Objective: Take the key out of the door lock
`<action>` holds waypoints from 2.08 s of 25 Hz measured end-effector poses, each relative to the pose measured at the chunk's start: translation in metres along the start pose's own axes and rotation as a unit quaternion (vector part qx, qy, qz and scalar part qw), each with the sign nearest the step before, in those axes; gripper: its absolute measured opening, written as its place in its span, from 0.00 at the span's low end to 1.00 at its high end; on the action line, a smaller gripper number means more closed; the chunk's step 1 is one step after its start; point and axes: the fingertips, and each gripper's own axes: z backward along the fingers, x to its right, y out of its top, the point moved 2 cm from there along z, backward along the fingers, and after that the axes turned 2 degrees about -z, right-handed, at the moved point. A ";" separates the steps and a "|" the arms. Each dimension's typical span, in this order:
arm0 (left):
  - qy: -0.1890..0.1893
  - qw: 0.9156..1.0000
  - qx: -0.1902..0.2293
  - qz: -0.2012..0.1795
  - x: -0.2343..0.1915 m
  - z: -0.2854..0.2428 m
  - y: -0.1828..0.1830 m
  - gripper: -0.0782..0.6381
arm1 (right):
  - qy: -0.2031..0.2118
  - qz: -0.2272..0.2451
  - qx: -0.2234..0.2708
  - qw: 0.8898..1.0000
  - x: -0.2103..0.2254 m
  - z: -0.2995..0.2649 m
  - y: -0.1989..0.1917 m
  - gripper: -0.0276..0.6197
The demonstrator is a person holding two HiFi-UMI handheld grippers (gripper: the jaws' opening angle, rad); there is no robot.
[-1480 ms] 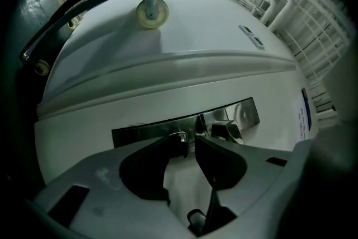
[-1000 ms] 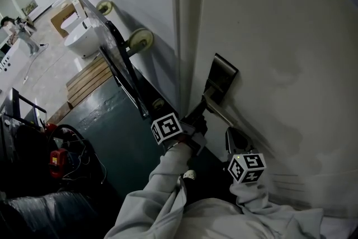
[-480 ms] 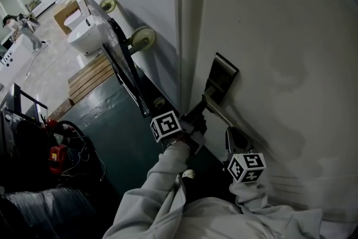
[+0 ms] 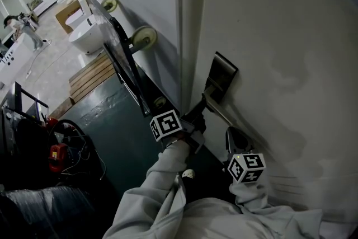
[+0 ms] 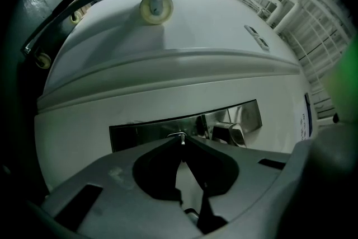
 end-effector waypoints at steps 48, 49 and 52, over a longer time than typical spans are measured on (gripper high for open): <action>0.022 0.999 0.049 -0.003 0.006 0.085 -0.002 0.15 | 0.026 0.003 0.010 1.000 -0.018 0.029 -0.012 0.12; 0.023 0.998 0.054 -0.008 0.007 0.088 0.000 0.15 | 0.029 0.004 0.011 1.000 -0.019 0.029 -0.012 0.12; 0.030 0.997 0.065 -0.028 0.009 0.097 0.005 0.15 | 0.039 0.006 0.013 0.999 -0.023 0.028 -0.011 0.12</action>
